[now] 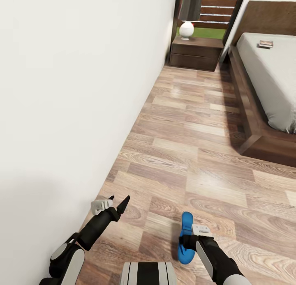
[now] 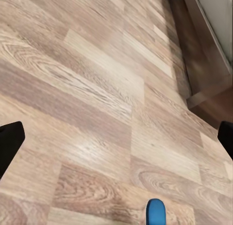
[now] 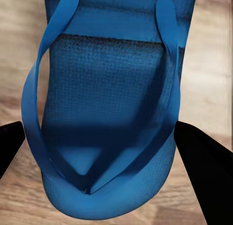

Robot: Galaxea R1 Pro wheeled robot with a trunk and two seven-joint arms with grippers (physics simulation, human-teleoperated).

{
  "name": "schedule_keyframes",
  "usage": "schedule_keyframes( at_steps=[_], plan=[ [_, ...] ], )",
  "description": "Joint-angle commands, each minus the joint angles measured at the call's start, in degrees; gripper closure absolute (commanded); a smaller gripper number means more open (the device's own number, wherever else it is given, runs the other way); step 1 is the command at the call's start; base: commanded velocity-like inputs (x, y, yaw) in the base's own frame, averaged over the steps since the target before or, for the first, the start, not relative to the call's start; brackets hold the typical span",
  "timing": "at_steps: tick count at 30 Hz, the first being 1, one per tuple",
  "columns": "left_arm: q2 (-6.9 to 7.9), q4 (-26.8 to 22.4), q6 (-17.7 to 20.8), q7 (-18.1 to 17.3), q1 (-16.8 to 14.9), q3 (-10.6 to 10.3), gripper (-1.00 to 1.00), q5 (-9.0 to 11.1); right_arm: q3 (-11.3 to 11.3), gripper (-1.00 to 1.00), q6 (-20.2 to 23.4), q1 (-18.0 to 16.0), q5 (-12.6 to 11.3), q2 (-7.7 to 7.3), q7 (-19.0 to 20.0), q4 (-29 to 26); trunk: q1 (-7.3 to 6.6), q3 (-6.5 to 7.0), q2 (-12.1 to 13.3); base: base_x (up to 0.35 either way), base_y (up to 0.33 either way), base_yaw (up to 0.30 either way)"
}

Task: In the bedroom, move the book from the bed onto either nightstand, and place the two sandals side by side next to the bed.

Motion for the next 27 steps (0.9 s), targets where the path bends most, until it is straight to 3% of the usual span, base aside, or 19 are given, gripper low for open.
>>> schedule_keyframes(
  at_steps=[1, 7, 27],
  plan=[
    [-0.03, 0.0, 0.6, -0.1, 0.0, 0.1, -1.0, 0.6, 0.0, 1.0, 0.3, 0.0, -0.6, 0.03, -0.4, -0.1, -0.03, 0.19, 0.0, 0.0, 0.0, 0.0],
    [-0.03, 0.0, 0.6, -0.1, 0.0, 0.1, -1.0, 0.6, 0.0, 1.0, 0.3, 0.0, -0.6, 0.02, -0.4, -0.1, -0.19, 1.52, 0.1, 0.0, 0.0, -0.032],
    [-0.03, 0.0, 0.6, -0.1, 0.0, 0.0, -1.0, 0.6, 0.0, 1.0, 0.3, 0.0, -0.6, 0.06, -0.4, -0.1, -0.7, 5.95, 0.3, 0.0, 0.0, -0.176]
  ],
)
